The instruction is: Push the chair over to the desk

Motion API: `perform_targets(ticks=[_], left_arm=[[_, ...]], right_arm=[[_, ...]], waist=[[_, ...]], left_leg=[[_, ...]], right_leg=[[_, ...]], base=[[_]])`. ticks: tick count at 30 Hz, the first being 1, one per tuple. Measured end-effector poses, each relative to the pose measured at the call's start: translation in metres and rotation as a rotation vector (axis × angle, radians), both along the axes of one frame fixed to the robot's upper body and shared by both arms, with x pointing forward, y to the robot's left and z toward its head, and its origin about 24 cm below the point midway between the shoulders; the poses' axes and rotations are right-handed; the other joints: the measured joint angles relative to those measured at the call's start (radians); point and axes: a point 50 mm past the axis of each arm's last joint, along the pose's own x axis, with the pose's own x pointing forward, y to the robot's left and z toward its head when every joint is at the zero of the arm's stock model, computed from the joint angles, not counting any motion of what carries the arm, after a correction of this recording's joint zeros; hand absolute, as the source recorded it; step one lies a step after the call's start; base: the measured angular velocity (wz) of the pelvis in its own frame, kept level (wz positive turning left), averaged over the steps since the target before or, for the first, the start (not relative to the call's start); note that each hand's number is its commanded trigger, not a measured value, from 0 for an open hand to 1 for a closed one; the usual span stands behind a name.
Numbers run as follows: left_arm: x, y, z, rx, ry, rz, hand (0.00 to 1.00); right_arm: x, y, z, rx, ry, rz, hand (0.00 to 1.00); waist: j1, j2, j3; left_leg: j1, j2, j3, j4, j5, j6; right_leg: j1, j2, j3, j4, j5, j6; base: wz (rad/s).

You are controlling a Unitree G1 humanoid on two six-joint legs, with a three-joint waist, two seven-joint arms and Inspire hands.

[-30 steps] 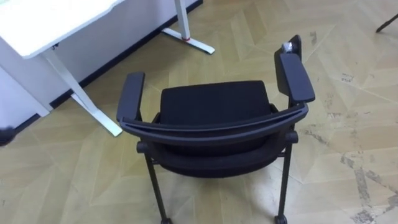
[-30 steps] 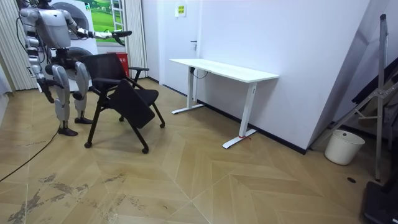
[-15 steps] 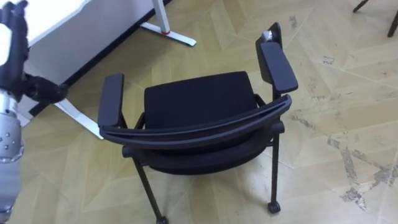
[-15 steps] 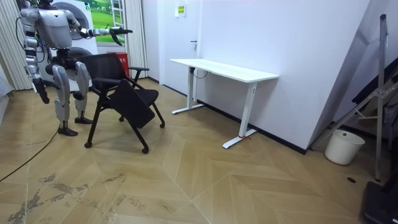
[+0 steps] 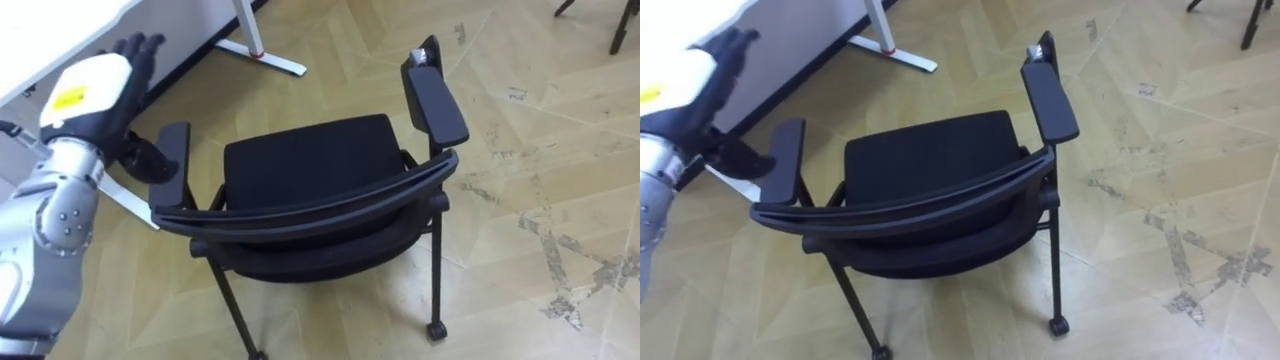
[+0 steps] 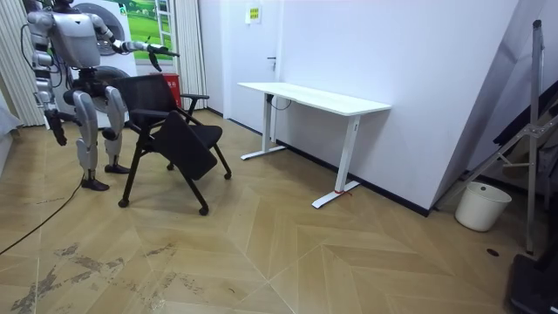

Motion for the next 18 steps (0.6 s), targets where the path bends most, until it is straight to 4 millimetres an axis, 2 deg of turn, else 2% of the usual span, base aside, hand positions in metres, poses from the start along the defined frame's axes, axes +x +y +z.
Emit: perform_targets(ticks=[4,9,14,18], left_arm=[[-0.001,-0.01,-0.009,0.005,0.074,-0.05,0.0],[-0.002,-0.017,-0.016,0.034,0.149,-0.089,0.0],[-0.002,-0.018,-0.017,0.046,0.192,-0.101,0.0],[-0.004,-0.022,-0.012,0.069,0.208,-0.121,0.0]], right_arm=[[0.003,0.001,0.0,0.002,-0.006,0.028,0.0],[0.013,0.003,0.001,0.008,-0.032,0.07,0.0],[0.015,0.003,0.001,0.011,-0.038,0.07,0.0],[0.009,0.004,-0.001,0.016,-0.015,0.061,0.0]], waist=[[-0.01,-0.001,0.0015],[-0.04,0.003,0.0003],[-0.06,0.004,-0.0003],[-0.059,0.003,0.0002]], left_leg=[[-0.002,-0.001,0.003,0.001,0.0,0.0],[-0.003,-0.001,0.004,0.003,0.0,0.0],[-0.003,-0.001,0.0,0.002,0.0,0.0],[-0.004,-0.001,-0.001,0.002,0.0,0.0]], right_leg=[[-0.003,0.0,0.006,-0.002,0.0,0.0],[-0.003,0.0,0.009,-0.005,0.0,0.0],[-0.003,0.001,0.01,-0.002,0.0,0.0],[-0.003,0.0,0.007,-0.001,0.0,0.0]], base=[[-0.01],[-0.01],[-0.01],[0.01]])
